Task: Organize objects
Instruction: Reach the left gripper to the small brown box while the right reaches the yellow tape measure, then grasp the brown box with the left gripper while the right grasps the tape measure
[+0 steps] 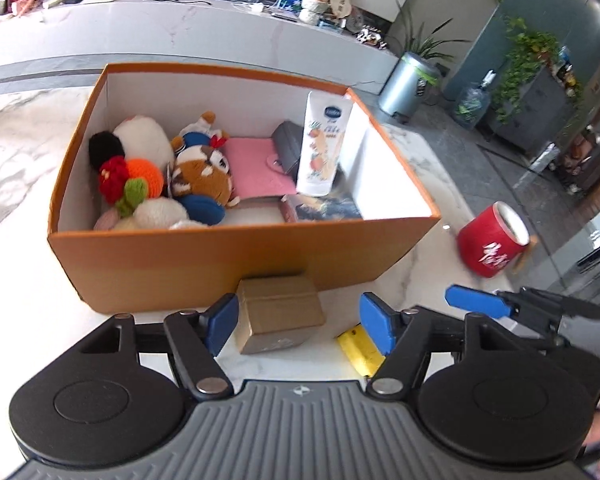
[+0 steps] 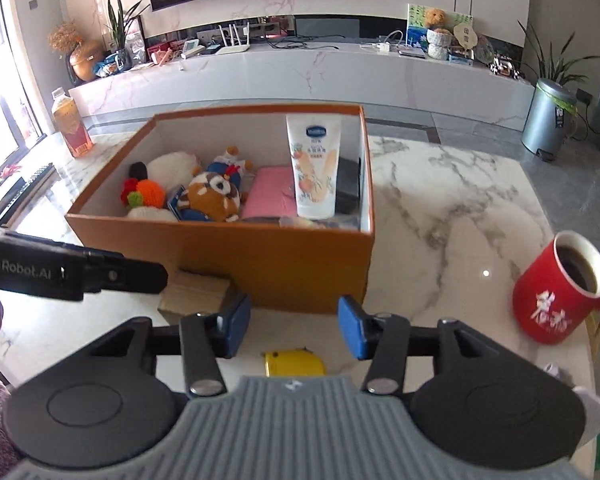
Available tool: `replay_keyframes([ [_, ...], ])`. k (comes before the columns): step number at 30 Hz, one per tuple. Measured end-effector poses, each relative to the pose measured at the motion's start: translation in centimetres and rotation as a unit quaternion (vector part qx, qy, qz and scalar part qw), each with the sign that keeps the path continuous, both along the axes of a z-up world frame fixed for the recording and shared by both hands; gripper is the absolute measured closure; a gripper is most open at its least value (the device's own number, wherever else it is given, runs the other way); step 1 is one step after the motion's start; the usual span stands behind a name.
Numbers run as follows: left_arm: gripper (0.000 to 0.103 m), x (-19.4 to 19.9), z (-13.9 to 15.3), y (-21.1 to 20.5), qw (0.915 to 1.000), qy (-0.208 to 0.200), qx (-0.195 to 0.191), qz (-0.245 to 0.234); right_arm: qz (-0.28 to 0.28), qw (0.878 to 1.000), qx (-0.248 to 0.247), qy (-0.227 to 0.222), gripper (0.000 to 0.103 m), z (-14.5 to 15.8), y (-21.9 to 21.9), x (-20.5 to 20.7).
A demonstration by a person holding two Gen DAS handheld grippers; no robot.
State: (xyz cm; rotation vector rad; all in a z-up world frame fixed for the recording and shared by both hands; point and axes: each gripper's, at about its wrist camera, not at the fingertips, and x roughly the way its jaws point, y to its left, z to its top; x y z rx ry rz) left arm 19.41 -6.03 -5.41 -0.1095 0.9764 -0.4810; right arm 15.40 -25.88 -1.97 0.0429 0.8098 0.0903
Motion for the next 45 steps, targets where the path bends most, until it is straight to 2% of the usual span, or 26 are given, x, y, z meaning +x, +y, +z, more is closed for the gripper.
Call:
replay_keyframes([
  [2,0.024,-0.2,-1.0,-0.6,0.9999,-0.001,0.013,0.010,-0.009,1.000,-0.006,0.001,0.046,-3.2,-0.1,-0.7],
  [3,0.023,-0.2,-1.4,-0.9,0.9997,0.002,0.017,0.015,-0.009,1.000,-0.006,0.001,0.045,-3.2,-0.1,-0.7],
  [7,0.023,0.0,-2.5,-1.8,0.9991,0.007,0.030,0.029,-0.006,1.000,-0.012,0.020,0.042,-6.8,0.0,-0.1],
  [14,0.022,0.2,-3.8,-3.5,0.9960,0.000,0.083,0.033,0.002,0.999,0.008,0.037,0.037,-8.8,-0.2,0.4],
  [17,0.022,0.2,-4.0,-3.8,0.9944,-0.004,0.099,0.036,0.003,0.999,0.017,0.038,0.037,-9.0,-0.4,0.5],
  [21,0.022,0.5,-3.9,-3.8,0.9948,-0.001,0.094,0.039,0.004,0.999,0.019,0.039,0.038,-9.4,-0.3,0.7],
  [24,0.024,1.0,-4.2,-3.7,0.9952,0.008,0.088,0.042,0.007,0.999,0.019,0.038,0.046,-9.5,-0.2,0.7],
  [27,0.027,1.2,-4.2,-3.8,0.9953,0.014,0.087,0.040,0.009,0.999,0.011,0.037,0.049,-9.6,0.1,0.6],
  [37,0.031,1.2,-4.0,-3.4,0.9951,0.022,0.087,0.042,0.008,0.999,0.013,0.036,0.050,-9.5,0.0,0.1],
  [45,0.031,-0.4,-2.3,-2.1,0.9970,0.018,0.064,0.039,0.008,1.000,0.014,0.021,0.050,-8.0,-0.1,-0.8],
])
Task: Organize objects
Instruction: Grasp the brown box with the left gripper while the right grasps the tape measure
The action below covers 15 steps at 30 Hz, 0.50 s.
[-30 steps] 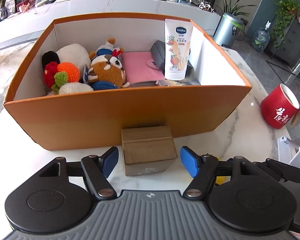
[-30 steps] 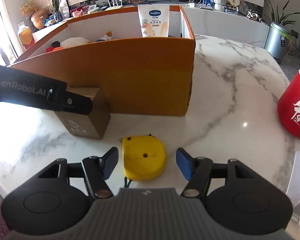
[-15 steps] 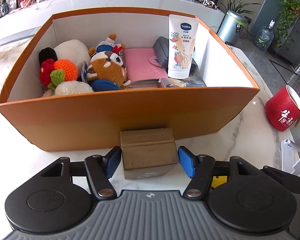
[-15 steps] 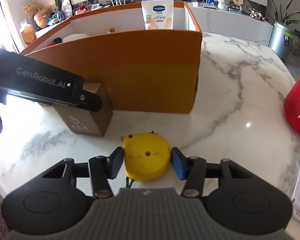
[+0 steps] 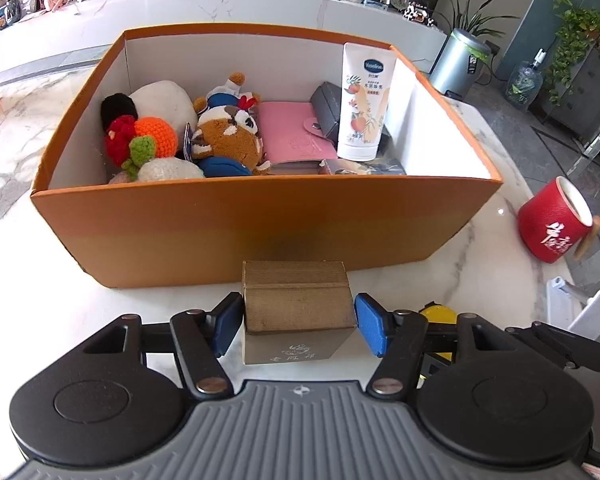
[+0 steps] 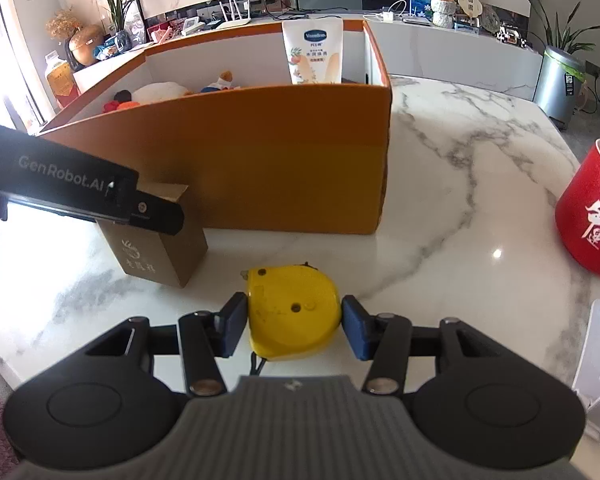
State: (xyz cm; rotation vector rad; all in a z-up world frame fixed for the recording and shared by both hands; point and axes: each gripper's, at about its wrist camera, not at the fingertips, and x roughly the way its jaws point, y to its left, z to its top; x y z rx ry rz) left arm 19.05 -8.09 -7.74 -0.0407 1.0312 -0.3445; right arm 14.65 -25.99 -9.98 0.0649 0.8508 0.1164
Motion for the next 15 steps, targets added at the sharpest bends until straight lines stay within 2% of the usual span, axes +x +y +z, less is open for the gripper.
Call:
replay_keyframes([
  [9,0.032,-1.6,4.8,0.9,0.9984,-0.023,-0.045,-0.027,0.000,0.999,0.020,-0.035,0.050,4.2,-0.7,-1.4],
  [10,0.032,-1.6,5.4,0.9,0.9979,-0.028,-0.049,-0.031,0.000,0.999,0.024,-0.049,0.050,5.5,-0.9,-1.7],
  [14,0.032,-1.2,7.9,1.0,0.9958,-0.054,-0.056,-0.048,0.000,0.997,0.027,-0.069,0.050,7.6,-1.2,-1.8],
  [15,0.032,-1.0,8.5,1.1,0.9953,-0.059,-0.058,-0.051,0.002,0.996,0.029,-0.085,0.050,9.1,-1.4,-1.6],
])
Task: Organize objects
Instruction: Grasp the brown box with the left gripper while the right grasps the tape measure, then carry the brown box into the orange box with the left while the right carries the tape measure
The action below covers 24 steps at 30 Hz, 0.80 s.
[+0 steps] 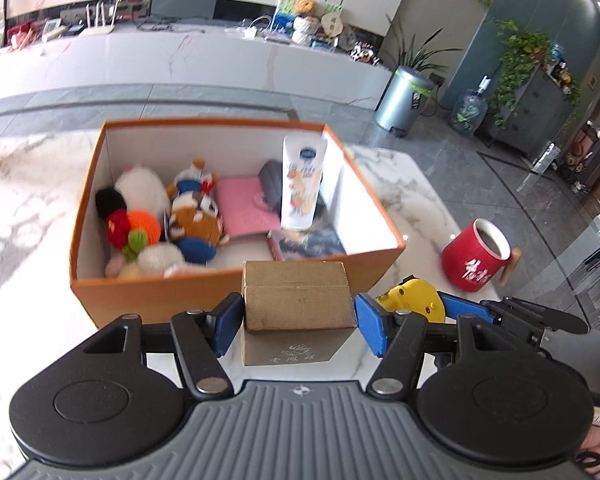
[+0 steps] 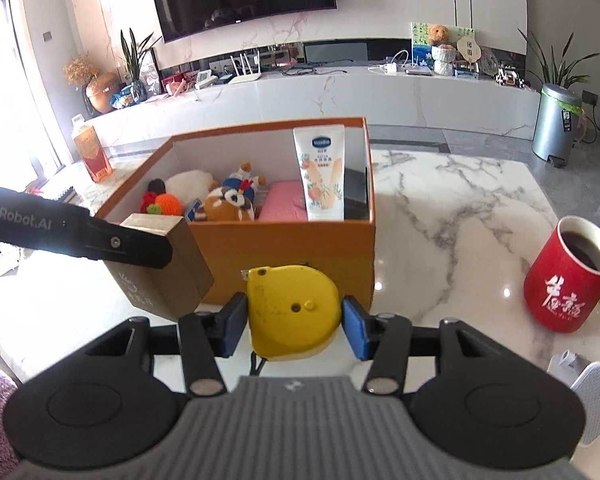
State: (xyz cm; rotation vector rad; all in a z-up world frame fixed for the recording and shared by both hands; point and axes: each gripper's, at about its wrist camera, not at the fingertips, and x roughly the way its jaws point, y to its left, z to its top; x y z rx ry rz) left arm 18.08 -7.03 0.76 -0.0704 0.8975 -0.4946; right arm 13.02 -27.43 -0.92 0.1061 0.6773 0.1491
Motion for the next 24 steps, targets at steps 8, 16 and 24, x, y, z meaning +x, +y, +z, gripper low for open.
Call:
replay_keyframes([
  [8,0.032,3.7,2.6,0.1,0.9995,-0.022,-0.013,-0.017,0.005,0.999,-0.005,-0.034,0.050,3.5,-0.7,2.4],
  [16,0.032,9.5,0.5,-0.5,0.9991,0.014,-0.026,-0.031,-0.002,1.000,-0.017,-0.024,0.050,4.8,-2.1,7.7],
  [24,0.032,14.3,-5.5,-1.4,0.9962,0.083,-0.001,-0.025,0.004,1.000,-0.011,0.014,0.050,3.3,-2.4,11.4],
])
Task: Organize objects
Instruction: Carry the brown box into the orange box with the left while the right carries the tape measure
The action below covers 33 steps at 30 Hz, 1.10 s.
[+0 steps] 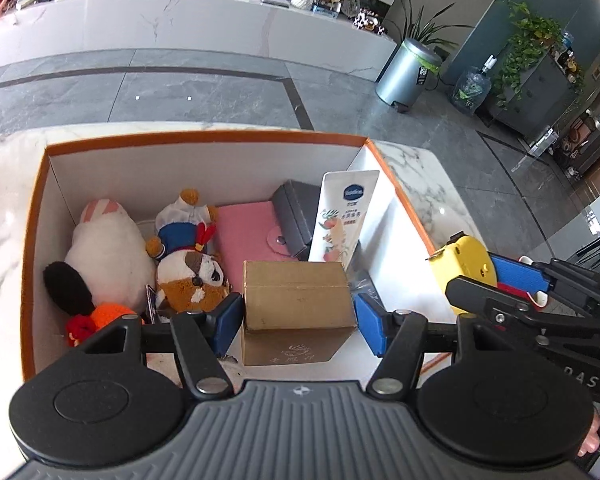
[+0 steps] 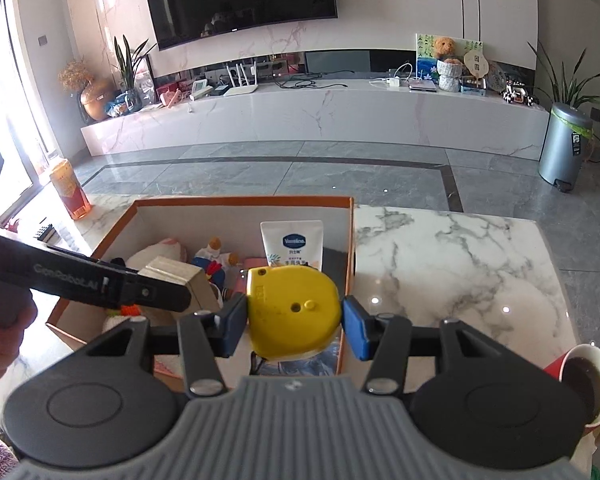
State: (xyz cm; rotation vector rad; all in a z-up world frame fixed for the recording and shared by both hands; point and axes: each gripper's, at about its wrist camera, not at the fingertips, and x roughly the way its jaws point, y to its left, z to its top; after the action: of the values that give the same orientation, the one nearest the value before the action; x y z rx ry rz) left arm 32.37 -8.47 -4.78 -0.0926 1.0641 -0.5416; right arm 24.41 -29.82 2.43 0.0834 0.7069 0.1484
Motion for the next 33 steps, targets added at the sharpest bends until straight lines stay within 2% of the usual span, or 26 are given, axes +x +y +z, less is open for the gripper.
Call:
replay_keyframes([
  [5,0.032,1.6,-2.7,-0.4,0.9991,0.041,0.011,0.007,0.012,1.000,-0.006,0.012,0.050,-1.0,0.8,1.5],
  [12,0.031,2.3,-3.9,-0.9,0.9967,0.071,0.031,0.027,0.017,0.999,-0.034,0.005,0.050,-1.3,1.3,2.8],
  [16,0.031,2.2,-4.2,-0.7,0.9961,0.066,0.020,0.056,0.023,0.999,-0.041,0.005,0.050,-1.5,1.4,2.9],
  [20,0.032,1.5,-4.4,-1.1,0.9960,0.048,0.031,0.068,0.027,0.998,-0.050,0.012,0.050,-1.8,1.5,2.9],
  [33,0.029,2.3,-4.6,0.0,0.9942,0.083,-0.001,0.068,0.030,0.998,-0.057,0.023,0.050,-2.2,1.7,2.4],
])
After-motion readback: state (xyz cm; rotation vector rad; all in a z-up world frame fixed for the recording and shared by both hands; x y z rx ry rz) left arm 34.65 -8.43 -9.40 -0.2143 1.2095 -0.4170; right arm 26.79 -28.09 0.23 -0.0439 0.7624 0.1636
